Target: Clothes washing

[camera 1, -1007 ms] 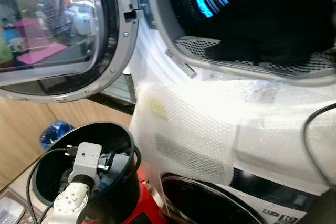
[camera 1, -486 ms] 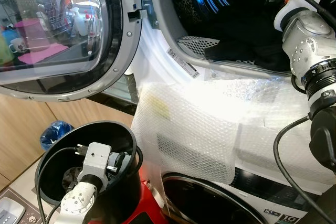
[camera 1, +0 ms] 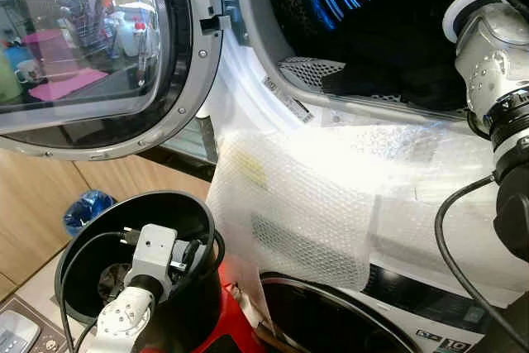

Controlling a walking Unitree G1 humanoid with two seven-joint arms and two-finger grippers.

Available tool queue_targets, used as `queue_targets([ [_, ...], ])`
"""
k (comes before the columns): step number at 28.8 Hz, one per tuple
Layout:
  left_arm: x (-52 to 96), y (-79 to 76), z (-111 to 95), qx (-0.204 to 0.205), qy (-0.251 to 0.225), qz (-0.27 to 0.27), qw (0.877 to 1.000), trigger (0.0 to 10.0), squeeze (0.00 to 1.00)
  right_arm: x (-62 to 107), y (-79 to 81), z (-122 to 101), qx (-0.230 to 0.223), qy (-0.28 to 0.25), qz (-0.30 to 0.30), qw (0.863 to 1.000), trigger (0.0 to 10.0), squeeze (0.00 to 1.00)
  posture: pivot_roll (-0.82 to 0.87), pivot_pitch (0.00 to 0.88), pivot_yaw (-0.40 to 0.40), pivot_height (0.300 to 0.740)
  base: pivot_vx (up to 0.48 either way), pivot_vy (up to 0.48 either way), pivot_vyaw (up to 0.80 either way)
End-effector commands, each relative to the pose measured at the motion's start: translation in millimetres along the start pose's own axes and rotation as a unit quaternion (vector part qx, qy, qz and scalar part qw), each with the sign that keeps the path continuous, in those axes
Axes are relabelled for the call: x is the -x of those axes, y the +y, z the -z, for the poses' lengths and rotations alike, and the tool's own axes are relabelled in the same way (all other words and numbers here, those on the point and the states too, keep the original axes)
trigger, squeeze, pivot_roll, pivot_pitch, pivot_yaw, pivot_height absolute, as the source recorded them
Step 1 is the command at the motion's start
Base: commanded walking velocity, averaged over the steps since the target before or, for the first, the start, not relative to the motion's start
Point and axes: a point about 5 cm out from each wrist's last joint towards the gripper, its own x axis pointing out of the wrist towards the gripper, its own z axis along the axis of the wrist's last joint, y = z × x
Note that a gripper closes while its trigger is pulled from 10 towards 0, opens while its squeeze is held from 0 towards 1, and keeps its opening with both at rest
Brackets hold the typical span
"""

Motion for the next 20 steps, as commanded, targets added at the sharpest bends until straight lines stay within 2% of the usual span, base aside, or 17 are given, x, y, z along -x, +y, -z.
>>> queue_targets([
  [1,1.6,2.6,-4,-0.001,-0.004,-0.001,1.000,10.0,0.00,-0.9,10.9,-17,0.039,-0.013,-0.046,0.998,10.0,1.00,0.03,0.000,0.114,0.740,0.000,0.000,0.00],
  [2,1.6,2.6,-4,-0.001,-0.004,-0.001,1.000,10.0,0.00,-0.9,10.9,-17,0.039,-0.013,-0.046,0.998,10.0,1.00,0.03,0.000,0.114,0.740,0.000,0.000,0.00],
  [3,1.8,2.2,-4,-0.001,-0.004,0.000,1.000,10.0,0.00,-0.9,20.8,-17,0.053,-0.012,-0.096,0.994,10.0,1.00,0.03,0.000,0.115,0.740,0.000,0.000,0.00],
  [7,1.0,1.2,-7,-0.002,-0.008,0.002,1.000,10.0,0.00,1.1,43.7,-26,0.081,-0.032,-0.199,0.976,10.0,1.00,0.04,0.000,0.107,0.740,0.000,0.000,0.00],
  [10,0.0,1.4,-10,-0.002,-0.011,0.000,1.000,10.0,0.00,1.5,49.3,-30,0.081,-0.036,-0.213,0.973,10.0,1.00,0.06,0.000,0.092,0.740,0.000,0.000,0.00],
  [11,-0.6,1.2,-11,-0.001,-0.015,-0.002,1.000,10.0,0.00,2.5,54.6,-34,0.070,-0.041,-0.237,0.968,10.0,1.00,0.07,0.000,0.085,0.740,0.000,0.000,0.00],
  [15,-0.7,0.6,-13,0.001,-0.018,-0.004,1.000,10.0,0.00,3.9,59.9,-41,0.034,-0.054,-0.263,0.963,10.0,1.00,0.08,0.000,0.083,0.740,0.000,0.000,0.00],
  [16,-0.2,0.3,-13,0.002,-0.018,-0.004,1.000,10.0,0.00,2.0,51.9,-48,-0.017,-0.069,-0.211,0.975,10.0,1.00,0.08,0.000,0.081,0.740,0.000,0.000,0.00],
  [17,0.0,0.0,-13,0.005,-0.018,-0.007,1.000,10.0,0.00,-0.6,25.1,-51,-0.088,-0.069,-0.080,0.991,10.0,1.00,0.08,0.000,0.084,0.740,0.000,0.000,0.00],
  [18,0.0,0.0,-13,0.005,-0.018,-0.007,1.000,10.0,0.00,-0.6,25.1,-51,-0.088,-0.069,-0.080,0.991,10.0,1.00,0.08,0.000,0.084,0.740,0.000,0.000,0.00],
  [19,0.4,-0.7,-13,0.007,-0.017,-0.009,1.000,10.0,0.00,0.2,1.8,-49,-0.131,-0.055,0.024,0.990,10.0,1.00,0.09,0.000,0.077,0.740,0.000,0.000,0.00],
  [20,0.5,-1.0,-14,0.012,-0.020,-0.014,1.000,10.0,0.00,2.0,-10.9,-50,-0.150,-0.053,0.076,0.984,10.0,1.00,0.08,0.000,0.076,0.740,0.000,0.000,0.00],
])
